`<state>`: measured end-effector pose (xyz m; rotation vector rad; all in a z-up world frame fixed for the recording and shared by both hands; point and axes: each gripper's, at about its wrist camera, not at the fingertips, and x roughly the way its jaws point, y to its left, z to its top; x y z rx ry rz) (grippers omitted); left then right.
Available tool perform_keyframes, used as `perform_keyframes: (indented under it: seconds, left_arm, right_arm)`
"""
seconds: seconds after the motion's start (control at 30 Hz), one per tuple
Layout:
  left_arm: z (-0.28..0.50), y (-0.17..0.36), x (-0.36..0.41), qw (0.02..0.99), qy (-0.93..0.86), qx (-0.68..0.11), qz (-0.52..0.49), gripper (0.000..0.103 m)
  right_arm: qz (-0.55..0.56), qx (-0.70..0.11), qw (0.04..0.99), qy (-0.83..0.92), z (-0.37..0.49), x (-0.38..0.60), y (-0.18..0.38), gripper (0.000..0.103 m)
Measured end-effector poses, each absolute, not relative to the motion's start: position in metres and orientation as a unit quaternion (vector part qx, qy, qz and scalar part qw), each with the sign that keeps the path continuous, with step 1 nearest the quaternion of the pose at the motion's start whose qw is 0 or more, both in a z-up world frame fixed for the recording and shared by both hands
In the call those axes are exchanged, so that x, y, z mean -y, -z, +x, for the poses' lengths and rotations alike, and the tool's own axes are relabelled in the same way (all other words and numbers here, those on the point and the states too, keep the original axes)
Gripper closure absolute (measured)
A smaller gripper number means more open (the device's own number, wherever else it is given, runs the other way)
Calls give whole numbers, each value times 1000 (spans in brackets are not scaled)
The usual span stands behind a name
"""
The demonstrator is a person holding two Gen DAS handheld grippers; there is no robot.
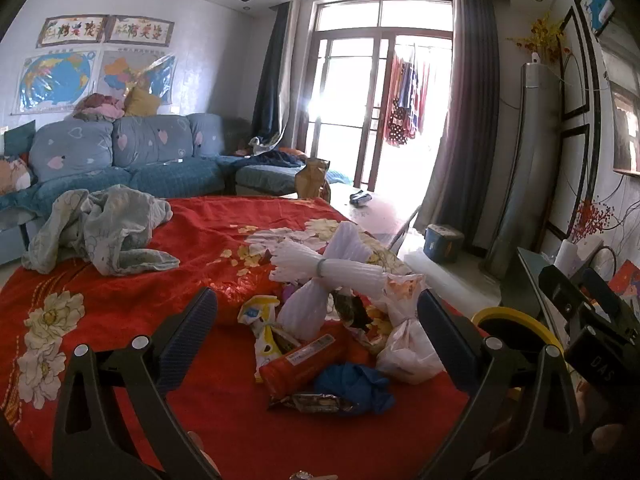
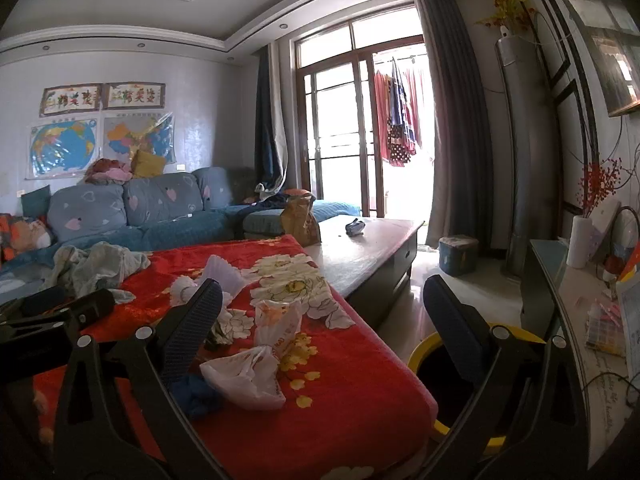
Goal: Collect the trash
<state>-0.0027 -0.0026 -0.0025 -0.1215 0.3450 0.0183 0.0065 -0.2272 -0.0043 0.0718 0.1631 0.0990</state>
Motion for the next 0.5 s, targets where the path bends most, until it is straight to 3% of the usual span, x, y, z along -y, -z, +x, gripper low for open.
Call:
perform_keyframes:
  seconds: [0.5]
  left_arm:
    - [-1, 4, 2, 983, -10, -172, -62, 6]
  right_arm:
    - [33, -83, 995, -53, 6, 230, 2, 11]
